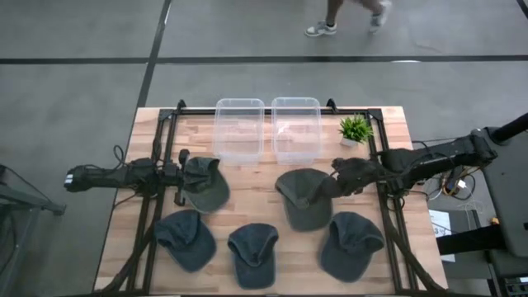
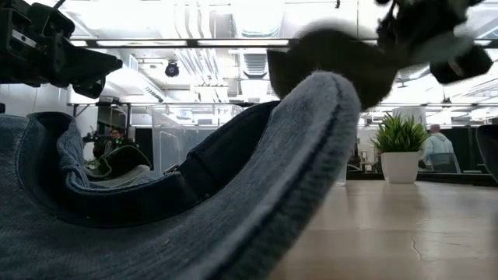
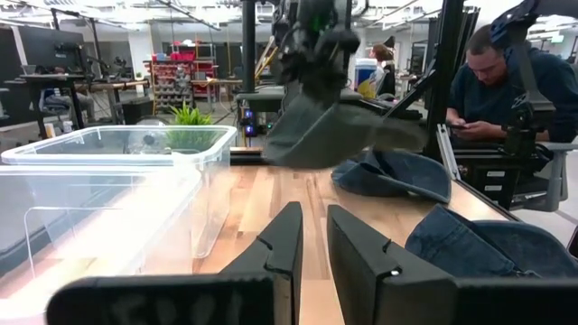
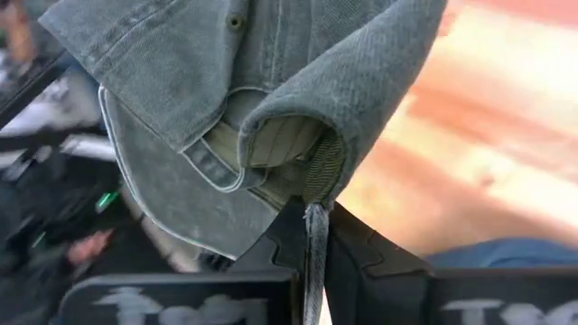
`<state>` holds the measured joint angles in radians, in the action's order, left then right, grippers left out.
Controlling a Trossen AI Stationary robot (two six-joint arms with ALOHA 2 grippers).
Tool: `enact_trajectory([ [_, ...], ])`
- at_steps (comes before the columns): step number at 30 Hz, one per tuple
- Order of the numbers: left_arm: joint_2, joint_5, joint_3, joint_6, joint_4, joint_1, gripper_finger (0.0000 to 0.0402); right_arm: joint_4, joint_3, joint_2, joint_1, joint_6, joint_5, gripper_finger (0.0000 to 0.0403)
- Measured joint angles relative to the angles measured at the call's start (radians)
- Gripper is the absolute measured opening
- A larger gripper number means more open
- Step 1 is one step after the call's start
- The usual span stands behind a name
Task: Pick & Place hat
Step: Put the right gray cap into the right transparent bin
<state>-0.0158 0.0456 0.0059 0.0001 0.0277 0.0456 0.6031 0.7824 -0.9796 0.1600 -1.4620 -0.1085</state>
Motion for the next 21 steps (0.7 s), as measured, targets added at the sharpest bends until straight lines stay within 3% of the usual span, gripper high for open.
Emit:
enact_trajectory([
  [7,0.000,0.000,0.000,0.000,0.000,0.000,0.0048,0.000,0.122,0.002,0.006,0.071,-0.016,0.0012],
  [15,0.000,0.000,0.000,-0.001,0.001,0.000,0.0048,0.036,0.324,-0.099,0.005,0.204,0.125,0.0012],
  [21,0.000,0.000,0.000,-0.001,0.001,0.001,0.0048,0.296,0.538,-0.183,-0.009,0.293,0.282,0.0012],
])
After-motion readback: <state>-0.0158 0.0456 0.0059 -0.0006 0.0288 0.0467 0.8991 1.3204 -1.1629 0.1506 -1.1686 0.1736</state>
